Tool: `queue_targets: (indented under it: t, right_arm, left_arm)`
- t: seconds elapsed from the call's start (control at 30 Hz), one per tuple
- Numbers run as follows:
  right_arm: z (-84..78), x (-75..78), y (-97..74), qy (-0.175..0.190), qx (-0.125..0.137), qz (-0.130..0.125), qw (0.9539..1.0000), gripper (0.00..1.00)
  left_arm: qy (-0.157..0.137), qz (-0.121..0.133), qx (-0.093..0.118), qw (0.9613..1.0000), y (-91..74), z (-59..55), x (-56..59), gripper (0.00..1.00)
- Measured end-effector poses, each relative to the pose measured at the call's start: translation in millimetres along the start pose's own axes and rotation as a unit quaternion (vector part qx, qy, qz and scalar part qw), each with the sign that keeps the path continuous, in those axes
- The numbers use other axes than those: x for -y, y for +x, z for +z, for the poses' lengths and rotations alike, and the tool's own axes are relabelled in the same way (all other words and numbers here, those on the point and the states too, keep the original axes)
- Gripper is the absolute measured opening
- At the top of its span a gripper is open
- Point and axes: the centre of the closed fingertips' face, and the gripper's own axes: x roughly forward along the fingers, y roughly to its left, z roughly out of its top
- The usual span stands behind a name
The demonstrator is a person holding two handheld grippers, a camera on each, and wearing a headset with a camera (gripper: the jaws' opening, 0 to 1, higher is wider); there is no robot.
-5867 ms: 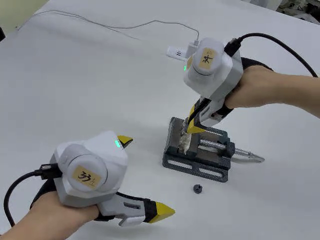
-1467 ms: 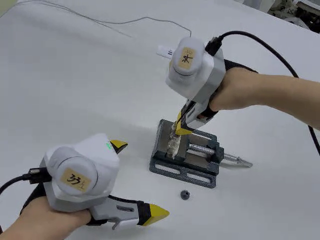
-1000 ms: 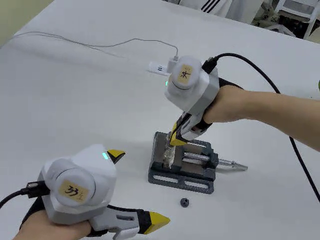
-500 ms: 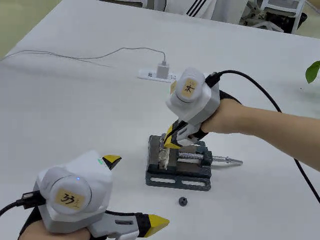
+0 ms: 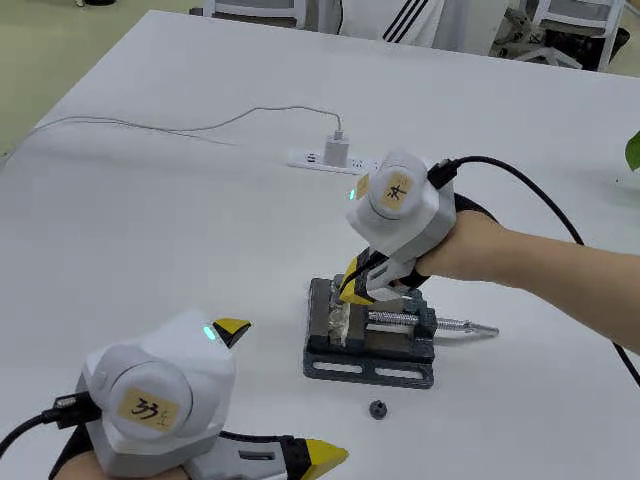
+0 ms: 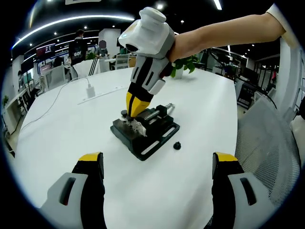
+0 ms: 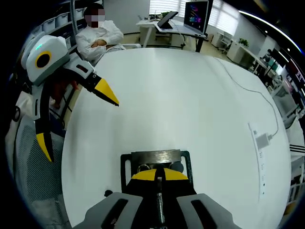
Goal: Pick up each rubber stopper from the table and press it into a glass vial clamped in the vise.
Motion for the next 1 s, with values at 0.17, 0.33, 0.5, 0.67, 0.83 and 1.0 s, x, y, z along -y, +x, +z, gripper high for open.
queue_targets:
  t: [0.17, 0.33, 0.5, 0.67, 0.83, 1.0]
  right_arm:
    - [-1.5, 1.1, -1.7, 0.013, 0.008, -0.006, 0.9999, 0.06]
    - [-2.6, -10.9, -4.3, 0.019, 0.019, 0.002, 0.9996, 0.20]
    - [-1.8, -19.2, -9.4, 0.029, 0.041, 0.001, 0.9987, 0.35]
    - [-8.2, -24.2, -15.2, 0.041, 0.062, -0.015, 0.9971, 0.60]
    - [-17.0, -33.7, -20.0, 0.049, 0.080, -0.020, 0.9954, 0.79]
    - [-24.3, -42.6, -24.7, 0.065, 0.103, -0.029, 0.9922, 0.96]
  left_arm:
    - [0.000, 0.001, -0.003, 1.0000, -2.4, -1.7, 0.6, 0.94]
    - [0.002, 0.002, -0.005, 1.0000, -3.7, -2.6, -0.6, 0.94]
    - [0.003, 0.001, -0.005, 1.0000, -3.5, -1.1, -1.5, 0.94]
    - [0.007, -0.001, -0.006, 1.0000, -2.3, -0.7, -1.0, 0.94]
    - [0.012, -0.004, -0.008, 0.9999, -2.4, -0.2, 0.4, 0.94]
    - [0.018, -0.008, -0.009, 0.9998, -3.0, 0.2, 1.8, 0.94]
